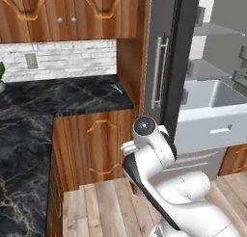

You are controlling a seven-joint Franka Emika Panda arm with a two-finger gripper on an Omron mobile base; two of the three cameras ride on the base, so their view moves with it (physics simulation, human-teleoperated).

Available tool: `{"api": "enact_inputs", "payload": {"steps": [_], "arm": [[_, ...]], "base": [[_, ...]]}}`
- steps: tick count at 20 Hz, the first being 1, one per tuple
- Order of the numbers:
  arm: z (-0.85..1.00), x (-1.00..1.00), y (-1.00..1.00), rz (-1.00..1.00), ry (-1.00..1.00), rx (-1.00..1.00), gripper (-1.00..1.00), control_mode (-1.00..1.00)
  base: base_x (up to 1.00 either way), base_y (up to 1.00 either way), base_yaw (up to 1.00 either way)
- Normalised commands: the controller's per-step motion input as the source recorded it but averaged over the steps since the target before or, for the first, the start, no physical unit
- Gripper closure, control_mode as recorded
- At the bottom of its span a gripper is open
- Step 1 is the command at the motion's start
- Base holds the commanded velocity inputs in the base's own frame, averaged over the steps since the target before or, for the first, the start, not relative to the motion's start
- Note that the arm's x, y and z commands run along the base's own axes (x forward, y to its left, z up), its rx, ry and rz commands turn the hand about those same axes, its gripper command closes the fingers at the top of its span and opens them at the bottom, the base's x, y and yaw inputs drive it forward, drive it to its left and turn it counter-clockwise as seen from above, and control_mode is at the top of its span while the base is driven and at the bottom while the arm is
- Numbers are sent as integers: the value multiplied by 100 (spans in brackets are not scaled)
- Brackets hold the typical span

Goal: Place the lime and avocado inside the fridge drawer. Close the drawer after placing the vegetables.

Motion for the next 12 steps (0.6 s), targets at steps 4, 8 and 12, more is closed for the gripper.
{"api": "enact_inputs", "payload": {"steps": [4, 8, 12], "arm": [[0, 0, 0, 0, 0, 0, 100, 100], [0, 0, 0, 0, 0, 0, 100, 100], [0, 0, 0, 0, 0, 0, 100, 100]], "base": [[-13, -100, -11], [-6, -100, -8], [-4, -100, -6]]}}
